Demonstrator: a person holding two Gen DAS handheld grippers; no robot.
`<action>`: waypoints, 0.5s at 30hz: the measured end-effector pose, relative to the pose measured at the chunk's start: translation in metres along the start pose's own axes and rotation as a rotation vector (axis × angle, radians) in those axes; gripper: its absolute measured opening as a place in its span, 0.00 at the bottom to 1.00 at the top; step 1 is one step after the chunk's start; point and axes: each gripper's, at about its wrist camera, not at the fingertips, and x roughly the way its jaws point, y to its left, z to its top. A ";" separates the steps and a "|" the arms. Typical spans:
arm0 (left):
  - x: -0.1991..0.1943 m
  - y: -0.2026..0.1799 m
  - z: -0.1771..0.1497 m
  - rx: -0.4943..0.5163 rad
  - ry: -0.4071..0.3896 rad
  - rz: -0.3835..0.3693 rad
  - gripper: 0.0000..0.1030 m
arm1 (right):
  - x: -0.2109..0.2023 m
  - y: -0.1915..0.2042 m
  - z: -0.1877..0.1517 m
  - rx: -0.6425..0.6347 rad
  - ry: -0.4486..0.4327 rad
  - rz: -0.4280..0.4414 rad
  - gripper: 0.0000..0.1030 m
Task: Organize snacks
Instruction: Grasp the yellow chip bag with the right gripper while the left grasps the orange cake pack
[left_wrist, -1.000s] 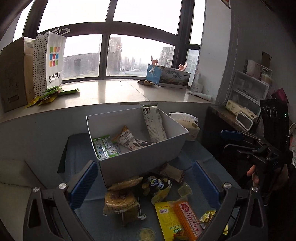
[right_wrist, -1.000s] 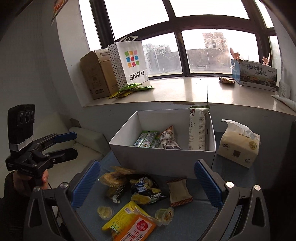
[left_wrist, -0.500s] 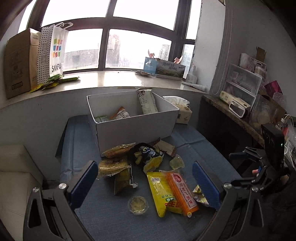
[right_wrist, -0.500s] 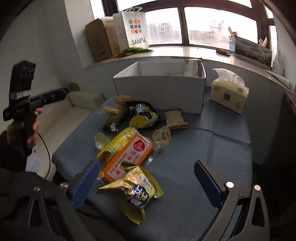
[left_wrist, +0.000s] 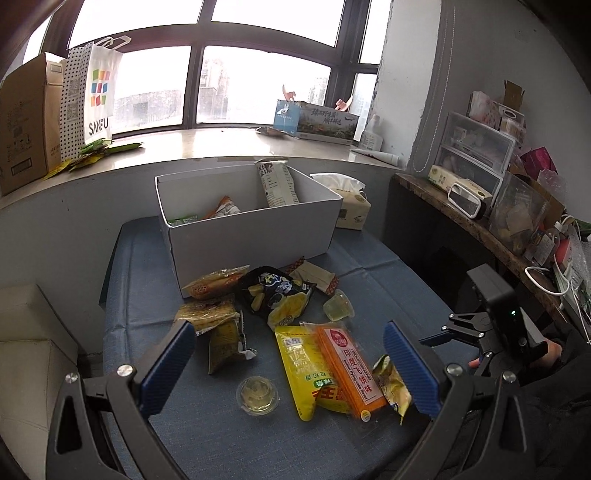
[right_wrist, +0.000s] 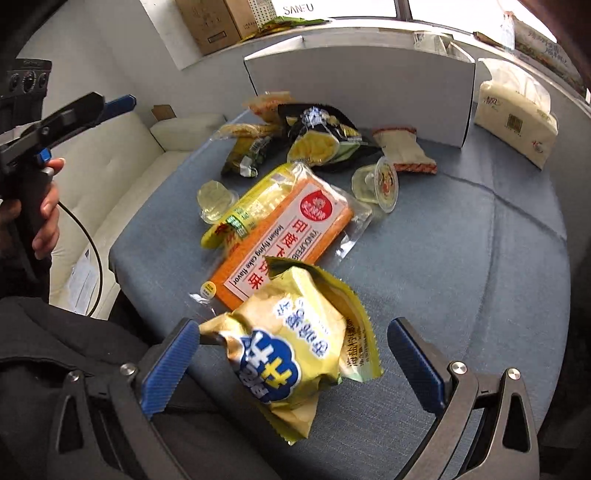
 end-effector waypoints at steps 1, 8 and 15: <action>0.001 -0.002 0.000 0.004 0.002 -0.002 1.00 | 0.006 0.000 -0.002 0.006 0.025 -0.003 1.00; 0.008 -0.010 -0.002 0.019 0.018 -0.022 1.00 | 0.004 -0.014 -0.001 0.068 -0.038 0.047 0.60; 0.037 -0.024 -0.009 0.063 0.109 -0.072 1.00 | -0.034 -0.025 0.004 0.088 -0.183 0.029 0.53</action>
